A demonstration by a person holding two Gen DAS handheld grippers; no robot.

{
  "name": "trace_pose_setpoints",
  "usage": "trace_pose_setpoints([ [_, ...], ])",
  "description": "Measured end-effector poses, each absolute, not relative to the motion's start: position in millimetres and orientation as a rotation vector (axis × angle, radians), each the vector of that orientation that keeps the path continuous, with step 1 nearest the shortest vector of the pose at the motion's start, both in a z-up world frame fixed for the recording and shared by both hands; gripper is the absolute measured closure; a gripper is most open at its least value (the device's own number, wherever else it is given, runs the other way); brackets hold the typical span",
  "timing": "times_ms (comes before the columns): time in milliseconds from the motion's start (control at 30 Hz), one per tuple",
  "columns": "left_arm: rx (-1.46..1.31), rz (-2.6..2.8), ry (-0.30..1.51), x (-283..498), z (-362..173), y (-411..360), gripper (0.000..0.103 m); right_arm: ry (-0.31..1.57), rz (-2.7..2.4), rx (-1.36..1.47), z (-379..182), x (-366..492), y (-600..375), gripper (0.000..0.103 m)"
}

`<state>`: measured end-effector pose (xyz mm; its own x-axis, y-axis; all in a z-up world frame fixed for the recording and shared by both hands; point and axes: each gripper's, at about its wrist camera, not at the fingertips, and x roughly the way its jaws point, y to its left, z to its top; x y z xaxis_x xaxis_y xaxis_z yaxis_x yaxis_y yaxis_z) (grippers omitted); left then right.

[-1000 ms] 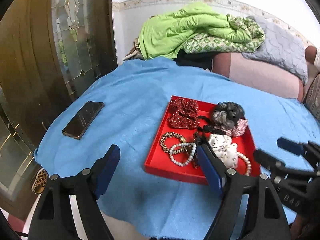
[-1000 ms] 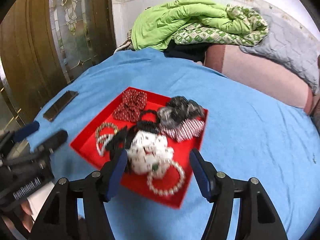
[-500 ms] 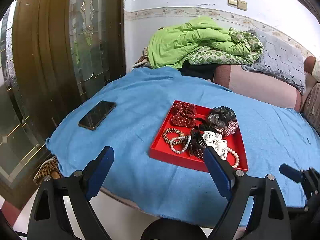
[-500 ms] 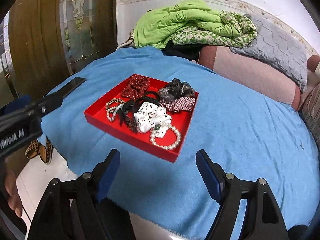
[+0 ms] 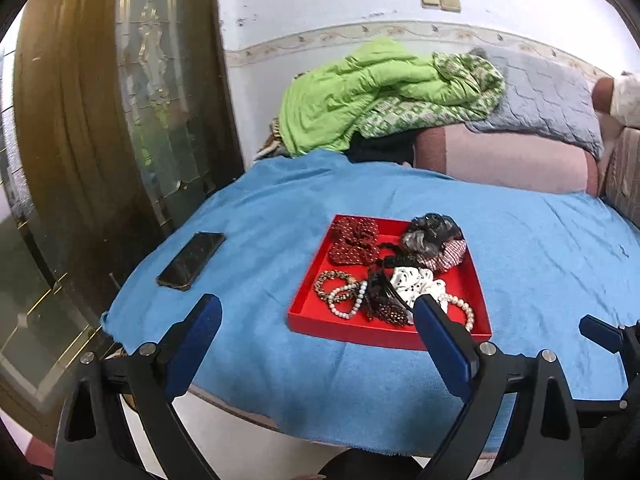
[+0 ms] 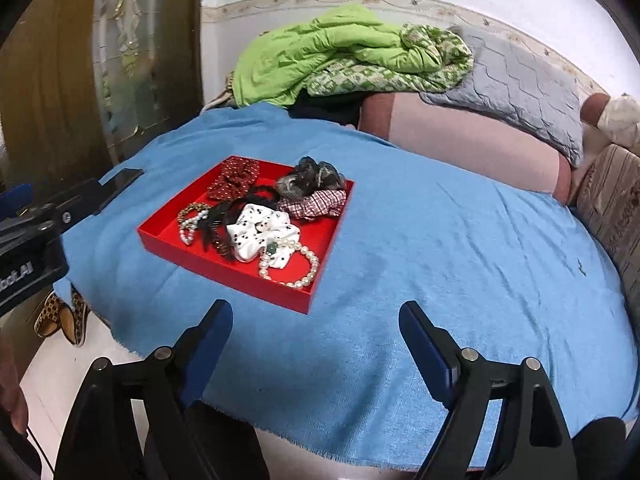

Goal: Organize jewelry

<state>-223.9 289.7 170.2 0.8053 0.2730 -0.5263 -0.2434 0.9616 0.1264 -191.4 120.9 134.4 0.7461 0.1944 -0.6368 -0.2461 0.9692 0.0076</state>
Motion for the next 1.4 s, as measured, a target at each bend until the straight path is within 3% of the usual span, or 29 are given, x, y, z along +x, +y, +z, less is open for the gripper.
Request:
trace_pose_setpoints([
  [533,0.018,0.195,0.672,-186,135,297,0.007,0.759,0.209,-0.115,114,-173,137,0.014],
  [1400,-0.059,0.157,0.516,-224,157,327,0.007,0.589,0.156,-0.130,132,-193,156,0.014],
])
